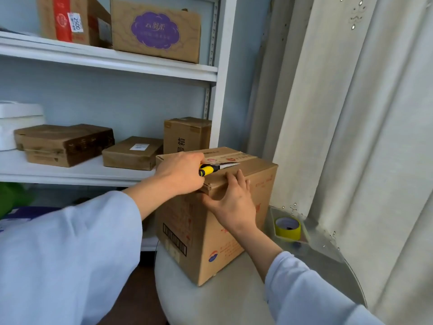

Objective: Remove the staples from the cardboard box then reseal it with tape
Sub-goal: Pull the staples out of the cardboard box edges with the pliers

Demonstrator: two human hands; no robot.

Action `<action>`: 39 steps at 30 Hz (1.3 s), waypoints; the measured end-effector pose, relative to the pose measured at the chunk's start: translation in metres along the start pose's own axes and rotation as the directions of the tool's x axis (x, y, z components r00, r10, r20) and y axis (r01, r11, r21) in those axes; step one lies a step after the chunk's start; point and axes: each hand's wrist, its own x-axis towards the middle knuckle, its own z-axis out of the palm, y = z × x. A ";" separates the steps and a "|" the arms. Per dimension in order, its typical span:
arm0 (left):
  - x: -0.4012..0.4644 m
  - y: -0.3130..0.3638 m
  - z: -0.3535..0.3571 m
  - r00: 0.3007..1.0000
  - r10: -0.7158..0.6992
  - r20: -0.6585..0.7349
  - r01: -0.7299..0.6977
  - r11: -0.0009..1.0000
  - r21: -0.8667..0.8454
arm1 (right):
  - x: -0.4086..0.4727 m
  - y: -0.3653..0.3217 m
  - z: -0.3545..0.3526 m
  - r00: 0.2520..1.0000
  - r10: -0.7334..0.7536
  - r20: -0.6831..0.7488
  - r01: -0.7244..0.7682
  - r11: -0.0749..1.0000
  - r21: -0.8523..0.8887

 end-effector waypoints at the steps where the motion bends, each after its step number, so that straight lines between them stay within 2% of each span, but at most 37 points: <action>1: 0.001 -0.004 -0.005 1.000 0.020 0.000 -0.020 0.999 0.043 | 0.001 0.003 -0.003 1.000 -0.029 -0.007 0.029 1.000 0.001; 4: 0.002 -0.022 -0.015 0.996 0.076 0.056 -0.080 0.993 0.089 | 0.006 0.018 -0.019 0.995 -0.073 0.064 0.070 0.997 0.044; 7: -0.001 -0.037 -0.015 0.972 0.187 0.145 -0.191 0.982 0.015 | 0.016 0.041 -0.039 0.972 -0.055 0.229 0.004 0.976 0.218; 11: 0.000 -0.030 -0.007 0.942 0.316 0.117 -0.315 0.949 -0.021 | 0.032 0.059 -0.058 0.927 -0.023 0.375 -0.082 0.962 0.262; 16: 0.015 -0.018 0.000 0.914 0.381 0.141 -0.378 0.925 -0.051 | 0.035 0.074 -0.051 0.963 0.014 0.270 -0.086 0.963 0.255; 25: 0.038 -0.001 0.004 0.894 0.410 0.178 -0.407 0.912 -0.054 | 0.051 0.083 -0.055 0.947 0.000 0.322 -0.092 0.959 0.270; 39: 0.042 0.027 -0.007 0.884 0.374 0.279 -0.430 0.885 0.176 | 0.056 0.090 -0.055 0.945 0.010 0.328 -0.110 0.951 0.288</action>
